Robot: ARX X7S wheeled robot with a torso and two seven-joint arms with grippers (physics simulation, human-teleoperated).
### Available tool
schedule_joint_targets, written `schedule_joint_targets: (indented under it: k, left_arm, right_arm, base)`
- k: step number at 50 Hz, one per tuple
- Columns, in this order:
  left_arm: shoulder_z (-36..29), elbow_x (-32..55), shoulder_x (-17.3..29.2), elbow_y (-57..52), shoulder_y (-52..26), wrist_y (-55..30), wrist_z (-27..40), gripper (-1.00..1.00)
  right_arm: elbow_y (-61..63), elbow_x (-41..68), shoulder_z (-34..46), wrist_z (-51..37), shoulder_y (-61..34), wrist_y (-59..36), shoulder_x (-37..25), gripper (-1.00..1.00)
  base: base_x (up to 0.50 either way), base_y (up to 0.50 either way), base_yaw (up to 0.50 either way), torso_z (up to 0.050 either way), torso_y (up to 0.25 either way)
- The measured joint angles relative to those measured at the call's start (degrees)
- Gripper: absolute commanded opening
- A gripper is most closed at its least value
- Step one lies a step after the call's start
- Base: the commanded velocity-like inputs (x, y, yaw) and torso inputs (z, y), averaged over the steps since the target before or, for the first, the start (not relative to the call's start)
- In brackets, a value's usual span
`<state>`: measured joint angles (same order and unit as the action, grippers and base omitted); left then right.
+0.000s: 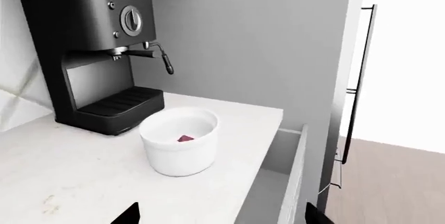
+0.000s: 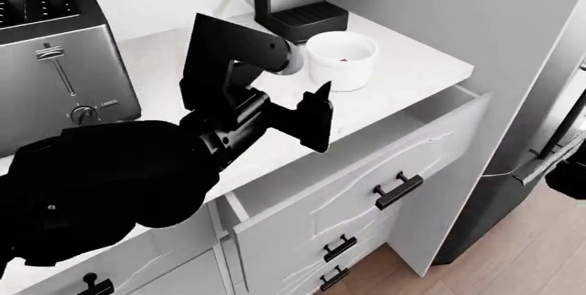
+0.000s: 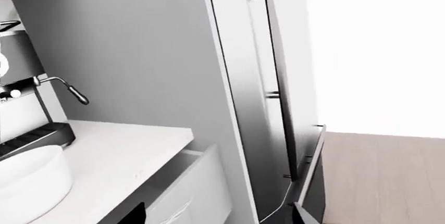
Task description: Place the bar in the bowl and close the drawer.
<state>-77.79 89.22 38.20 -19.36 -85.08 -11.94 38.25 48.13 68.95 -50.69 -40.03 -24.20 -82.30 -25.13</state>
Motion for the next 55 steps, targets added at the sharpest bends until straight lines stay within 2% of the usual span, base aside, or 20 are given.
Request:
schedule_joint_targets:
  k: [9,20,40,55]
  left_arm:
    - [-1.4,-1.9,-7.8,6.1,2.9,1.8,-6.4,1.0]
    - [-3.9,-0.9,-17.4,14.3,5.1,0.6,-12.2,1.0]
    - [-9.9,-3.9,-31.5,23.4,9.4,-0.9,-16.2,1.0]
    - [-12.8,-9.0,-35.7,26.8,15.6,-4.0,-17.6,1.0]
  right_arm:
    - [2.3,18.8,-13.1,-10.3,5.4,-0.6,-6.9,1.0]
    - [3.6,30.0,-22.3,-15.5,10.5,0.7,-10.9,1.0]
    - [4.9,36.1,-31.4,-15.2,15.9,1.4,-11.6,1.0]
    - [5.8,36.1,-36.6,-11.8,18.4,0.6,-9.4,1.0]
  base:
    - [0.0,0.0,0.0,0.0,0.0]
    - [0.0,0.0,0.0,0.0,0.0]
    - [0.0,0.0,0.0,0.0,0.0]
    - [0.0,0.0,0.0,0.0,0.0]
